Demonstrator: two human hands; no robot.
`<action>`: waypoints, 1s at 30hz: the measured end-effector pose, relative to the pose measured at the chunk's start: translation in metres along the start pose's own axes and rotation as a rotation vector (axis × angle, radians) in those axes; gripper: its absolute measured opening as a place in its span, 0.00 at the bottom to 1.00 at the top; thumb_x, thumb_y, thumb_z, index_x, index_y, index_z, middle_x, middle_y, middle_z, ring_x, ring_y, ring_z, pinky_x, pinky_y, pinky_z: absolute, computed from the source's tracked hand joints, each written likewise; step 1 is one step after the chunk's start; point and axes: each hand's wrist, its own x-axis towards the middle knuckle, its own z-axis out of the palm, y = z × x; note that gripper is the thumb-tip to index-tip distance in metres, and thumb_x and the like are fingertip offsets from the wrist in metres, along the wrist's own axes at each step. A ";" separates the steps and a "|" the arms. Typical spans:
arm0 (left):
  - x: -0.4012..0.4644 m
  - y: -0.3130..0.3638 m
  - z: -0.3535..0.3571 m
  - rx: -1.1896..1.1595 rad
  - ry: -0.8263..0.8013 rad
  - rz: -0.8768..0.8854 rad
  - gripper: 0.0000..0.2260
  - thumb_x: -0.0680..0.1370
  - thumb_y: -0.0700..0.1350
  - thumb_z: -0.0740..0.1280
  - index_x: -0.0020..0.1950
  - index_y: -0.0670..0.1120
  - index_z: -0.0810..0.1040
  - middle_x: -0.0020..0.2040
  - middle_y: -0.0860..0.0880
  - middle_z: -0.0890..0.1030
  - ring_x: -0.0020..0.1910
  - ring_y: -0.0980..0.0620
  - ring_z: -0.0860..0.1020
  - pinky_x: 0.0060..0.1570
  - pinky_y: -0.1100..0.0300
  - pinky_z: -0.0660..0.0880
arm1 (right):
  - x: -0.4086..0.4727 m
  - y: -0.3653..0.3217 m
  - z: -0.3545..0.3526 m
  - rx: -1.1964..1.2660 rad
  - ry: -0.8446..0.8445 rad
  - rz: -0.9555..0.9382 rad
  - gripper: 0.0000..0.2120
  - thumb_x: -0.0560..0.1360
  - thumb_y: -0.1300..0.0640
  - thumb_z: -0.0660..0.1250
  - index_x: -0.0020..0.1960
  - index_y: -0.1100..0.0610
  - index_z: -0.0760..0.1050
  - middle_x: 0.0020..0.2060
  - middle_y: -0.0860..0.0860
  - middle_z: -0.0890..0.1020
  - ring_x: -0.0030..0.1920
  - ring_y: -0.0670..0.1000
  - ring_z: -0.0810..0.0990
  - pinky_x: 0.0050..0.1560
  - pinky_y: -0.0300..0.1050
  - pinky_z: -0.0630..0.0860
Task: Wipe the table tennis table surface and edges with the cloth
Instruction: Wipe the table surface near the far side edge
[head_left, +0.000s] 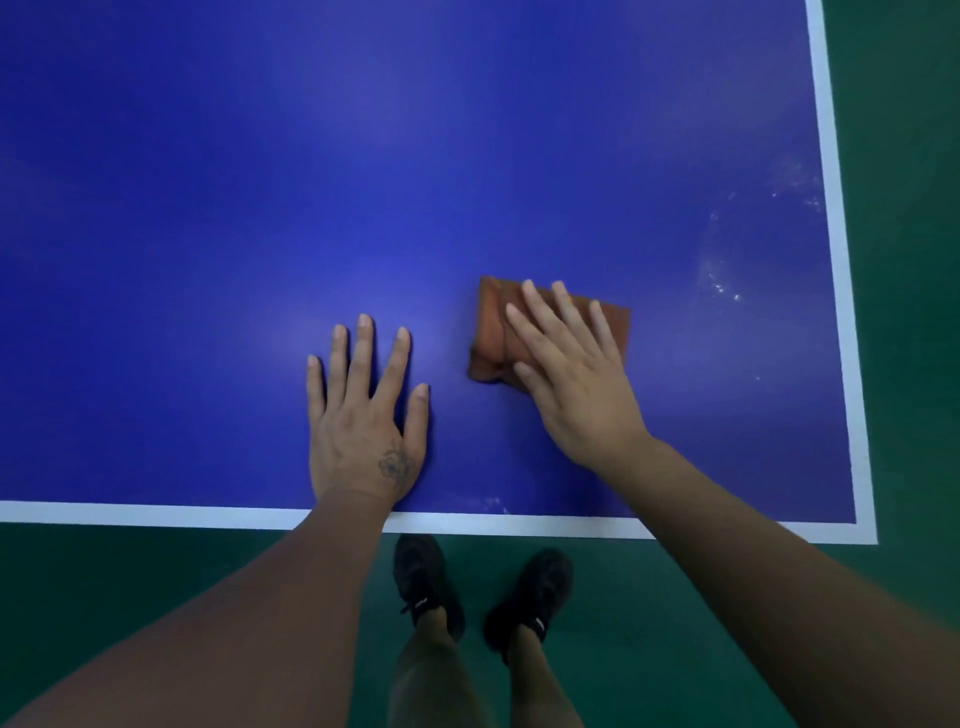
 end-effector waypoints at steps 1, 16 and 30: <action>0.000 0.000 0.000 -0.003 0.007 0.002 0.28 0.87 0.58 0.54 0.87 0.52 0.62 0.88 0.45 0.56 0.87 0.41 0.52 0.85 0.37 0.49 | 0.005 -0.005 0.007 -0.053 -0.009 -0.006 0.26 0.87 0.49 0.55 0.84 0.50 0.59 0.85 0.48 0.55 0.85 0.53 0.49 0.82 0.63 0.51; -0.001 -0.003 0.001 0.008 -0.015 -0.002 0.28 0.87 0.60 0.52 0.87 0.53 0.60 0.88 0.45 0.55 0.87 0.42 0.51 0.85 0.38 0.49 | -0.140 -0.065 0.044 -0.056 -0.168 -0.383 0.25 0.87 0.46 0.53 0.84 0.45 0.57 0.85 0.45 0.52 0.85 0.53 0.50 0.81 0.62 0.53; -0.002 -0.003 -0.001 0.000 -0.046 -0.017 0.29 0.87 0.61 0.50 0.88 0.54 0.58 0.88 0.45 0.53 0.88 0.42 0.49 0.85 0.39 0.46 | -0.043 0.023 0.014 -0.168 0.049 -0.009 0.25 0.86 0.46 0.56 0.83 0.45 0.62 0.84 0.48 0.55 0.85 0.53 0.51 0.82 0.63 0.53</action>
